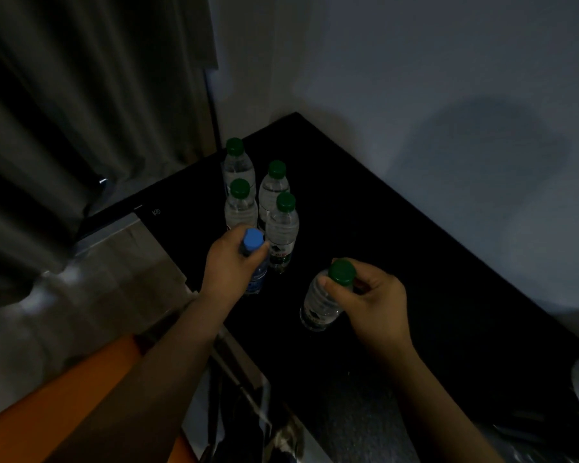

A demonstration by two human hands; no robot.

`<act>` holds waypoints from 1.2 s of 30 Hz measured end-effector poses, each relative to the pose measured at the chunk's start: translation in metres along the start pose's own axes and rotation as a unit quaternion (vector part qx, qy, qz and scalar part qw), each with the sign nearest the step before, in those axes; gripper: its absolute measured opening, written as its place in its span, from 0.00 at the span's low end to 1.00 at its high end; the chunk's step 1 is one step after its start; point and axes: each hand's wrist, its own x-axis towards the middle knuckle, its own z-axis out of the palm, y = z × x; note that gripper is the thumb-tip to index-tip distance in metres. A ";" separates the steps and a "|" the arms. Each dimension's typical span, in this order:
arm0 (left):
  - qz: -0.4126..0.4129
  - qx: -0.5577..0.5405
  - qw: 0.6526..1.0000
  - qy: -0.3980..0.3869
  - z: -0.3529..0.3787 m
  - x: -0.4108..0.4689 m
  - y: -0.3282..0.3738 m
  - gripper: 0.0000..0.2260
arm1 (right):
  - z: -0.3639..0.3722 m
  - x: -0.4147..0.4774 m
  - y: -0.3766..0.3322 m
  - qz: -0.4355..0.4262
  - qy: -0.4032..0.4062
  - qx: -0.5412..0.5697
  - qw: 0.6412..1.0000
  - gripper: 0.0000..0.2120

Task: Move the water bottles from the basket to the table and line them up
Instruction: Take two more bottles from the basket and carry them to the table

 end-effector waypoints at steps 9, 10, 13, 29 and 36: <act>0.004 0.031 0.999 -0.017 -0.004 0.002 0.003 0.09 | 0.023 0.025 0.011 0.053 -0.033 -0.014 0.998 0.04; 0.005 0.034 0.999 -0.019 -0.004 0.003 0.003 0.10 | 0.027 0.027 0.012 0.054 -0.026 -0.017 0.998 0.03; -0.002 0.023 0.999 -0.026 -0.005 0.003 0.004 0.10 | 0.035 0.035 0.014 0.054 0.008 -0.054 0.997 0.04; -0.004 0.034 0.999 -0.030 -0.007 0.006 0.003 0.09 | 0.063 0.051 0.018 0.047 0.001 -0.081 0.996 0.05; -0.006 0.033 0.999 -0.028 -0.007 0.004 0.005 0.08 | 0.060 0.050 0.013 0.047 -0.038 -0.157 0.986 0.13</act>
